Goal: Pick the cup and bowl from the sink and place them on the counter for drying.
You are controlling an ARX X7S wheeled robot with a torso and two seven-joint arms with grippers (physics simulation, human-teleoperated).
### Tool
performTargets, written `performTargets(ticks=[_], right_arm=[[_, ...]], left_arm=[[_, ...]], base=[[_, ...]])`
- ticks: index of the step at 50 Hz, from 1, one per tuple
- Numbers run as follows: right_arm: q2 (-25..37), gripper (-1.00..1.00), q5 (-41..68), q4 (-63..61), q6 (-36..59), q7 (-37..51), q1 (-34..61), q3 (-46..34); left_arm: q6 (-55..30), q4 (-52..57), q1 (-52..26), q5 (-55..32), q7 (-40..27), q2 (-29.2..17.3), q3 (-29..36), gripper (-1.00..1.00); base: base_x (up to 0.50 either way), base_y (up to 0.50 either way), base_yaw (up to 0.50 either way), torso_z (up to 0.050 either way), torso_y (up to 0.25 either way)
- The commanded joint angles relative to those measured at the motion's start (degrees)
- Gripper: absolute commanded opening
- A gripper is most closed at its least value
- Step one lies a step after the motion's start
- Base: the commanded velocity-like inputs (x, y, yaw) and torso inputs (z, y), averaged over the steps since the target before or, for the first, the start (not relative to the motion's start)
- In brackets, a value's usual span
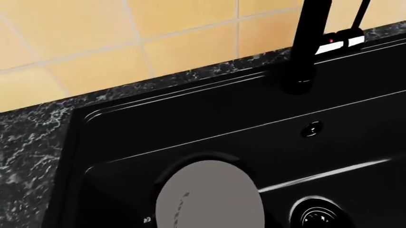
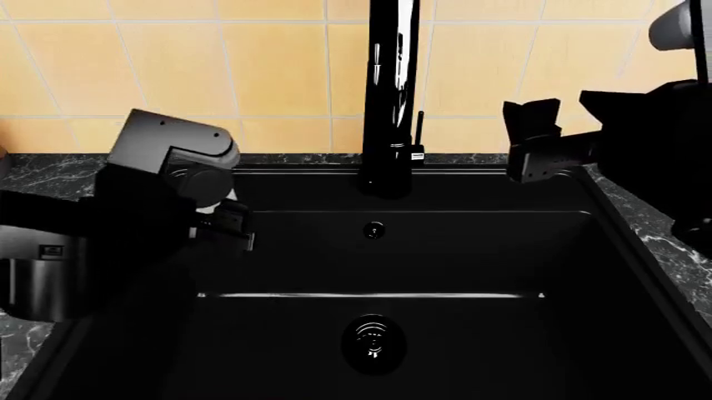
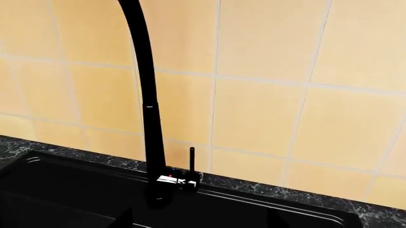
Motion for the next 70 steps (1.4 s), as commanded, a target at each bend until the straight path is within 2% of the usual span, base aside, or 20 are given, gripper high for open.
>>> performTargets(ticks=[1,12,20,29,41,47,58,70], right_arm=[[-0.1,1.00,-0.7,-0.1,-0.4,-0.4,-1.0,-0.1],[-1.0,1.00,-1.1,0.5,-0.2,-0.7,-1.0,-0.2],[-1.1,1.00,-1.4,0.3,-0.4,-0.6,-1.5,-0.2],[-1.3,1.00,-1.8,0.7,-0.5,-1.1,-1.9,-0.2],[-0.7,1.00,-1.6,0.2,-0.7,-0.9,-2.4,0.0],[-1.0,1.00,-1.8,0.4,-0.8,-1.1,-2.7,-0.1],[-0.6,1.00,-1.6,-0.2,-0.7,-0.8,-3.2,-0.1],[-0.5,1.00,-1.5,-0.5,-0.7,-0.9,-3.9,-0.2]], left_arm=[[-0.9,-3.1,-7.6,-8.6,-4.7,-3.2,1.9,-1.00],[-3.1,-7.5,-15.3,-12.1,-6.6,-7.9,6.1,-1.00],[-4.3,-9.0,-16.0,-7.2,-3.6,-12.4,6.5,-1.00],[-5.2,-13.0,-23.1,-7.4,-3.7,-16.4,10.0,-1.00],[-4.3,-13.9,-23.3,-5.8,-2.4,-22.7,11.8,-1.00],[-3.0,-11.7,-21.4,-8.9,-5.0,-25.9,12.8,-1.00],[4.7,-6.6,-10.1,-9.6,-4.9,-31.8,10.6,-1.00],[7.9,-4.9,-4.5,-8.8,-3.4,-34.3,10.1,-1.00]], base=[[0.00,0.00,0.00,0.000,0.000],[0.00,0.00,0.00,0.000,0.000],[0.00,0.00,0.00,0.000,0.001],[0.00,0.00,0.00,0.000,0.000],[0.00,0.00,0.00,0.000,0.000],[0.00,0.00,0.00,0.000,0.002],[0.00,0.00,0.00,0.000,0.000],[0.00,0.00,0.00,0.000,0.000]])
